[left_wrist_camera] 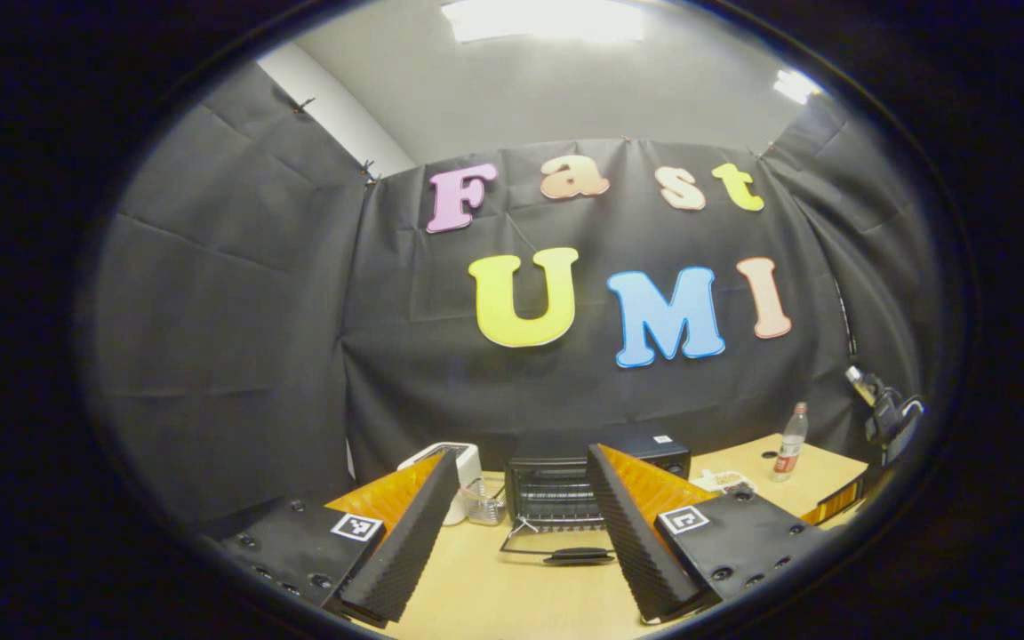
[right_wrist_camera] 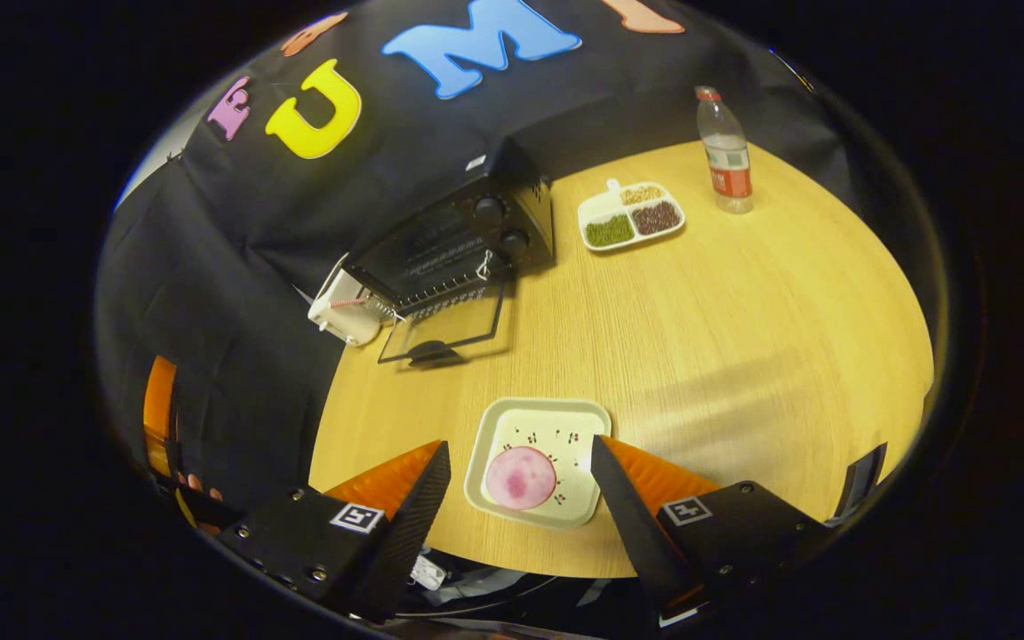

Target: Open the electric oven with the left hand, put the food in, and close the electric oven.

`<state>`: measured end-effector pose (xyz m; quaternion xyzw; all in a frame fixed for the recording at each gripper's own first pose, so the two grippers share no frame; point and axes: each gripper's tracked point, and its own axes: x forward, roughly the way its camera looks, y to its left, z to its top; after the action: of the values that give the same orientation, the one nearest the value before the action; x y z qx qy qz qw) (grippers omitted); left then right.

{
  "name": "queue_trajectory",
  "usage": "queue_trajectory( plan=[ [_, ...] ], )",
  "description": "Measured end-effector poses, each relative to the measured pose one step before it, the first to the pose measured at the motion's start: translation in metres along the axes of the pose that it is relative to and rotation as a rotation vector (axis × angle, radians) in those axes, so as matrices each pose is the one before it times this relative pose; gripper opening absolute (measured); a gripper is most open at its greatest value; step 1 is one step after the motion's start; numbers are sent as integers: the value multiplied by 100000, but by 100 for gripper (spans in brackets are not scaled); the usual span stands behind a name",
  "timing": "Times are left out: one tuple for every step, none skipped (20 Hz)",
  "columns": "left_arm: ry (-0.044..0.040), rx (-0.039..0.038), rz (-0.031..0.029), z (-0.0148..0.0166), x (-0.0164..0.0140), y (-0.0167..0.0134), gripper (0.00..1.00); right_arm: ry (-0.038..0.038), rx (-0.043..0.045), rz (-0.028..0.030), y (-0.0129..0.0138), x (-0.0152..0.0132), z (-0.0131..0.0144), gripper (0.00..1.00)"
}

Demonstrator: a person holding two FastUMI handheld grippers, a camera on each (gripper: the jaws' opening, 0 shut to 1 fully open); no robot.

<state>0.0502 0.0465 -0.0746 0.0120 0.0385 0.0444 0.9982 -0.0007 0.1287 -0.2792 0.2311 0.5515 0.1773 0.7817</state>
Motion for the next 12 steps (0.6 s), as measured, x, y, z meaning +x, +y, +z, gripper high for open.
queue_trajectory(
  plan=[
    [349,-46,601,-98,-140,417,100,3725,3,-1826,-618,731,-427,98],
    [639,-58,402,-141,-154,298,97,4114,-249,-1132,-468,792,-450,98],
    [811,-96,793,-370,-185,469,94,3684,344,-441,-260,681,-374,98],
    [573,-143,829,-136,-168,414,91,3098,745,-903,-317,615,-565,98],
    [145,-15,1081,-139,-202,498,100,2531,969,-797,-318,525,-217,95],
    [218,206,1402,-87,-153,633,100,2175,295,-1257,-499,736,-219,95],
    [226,285,1658,-155,-114,657,100,2254,-130,-1782,-574,533,-299,95],
    [-127,95,1552,-29,-143,718,100,1594,171,-1389,-405,927,-229,94],
    [366,33,1446,-138,-204,721,100,2115,465,-687,-217,-274,-248,73],
    [556,5,1535,-227,-94,684,100,2343,352,-112,-92,884,-451,82],
    [582,-252,1446,-271,92,711,100,2220,-217,-616,-141,417,-255,82],
    [596,-388,1577,-217,7,644,100,1522,-759,-1035,-207,482,-325,82]
  ],
)
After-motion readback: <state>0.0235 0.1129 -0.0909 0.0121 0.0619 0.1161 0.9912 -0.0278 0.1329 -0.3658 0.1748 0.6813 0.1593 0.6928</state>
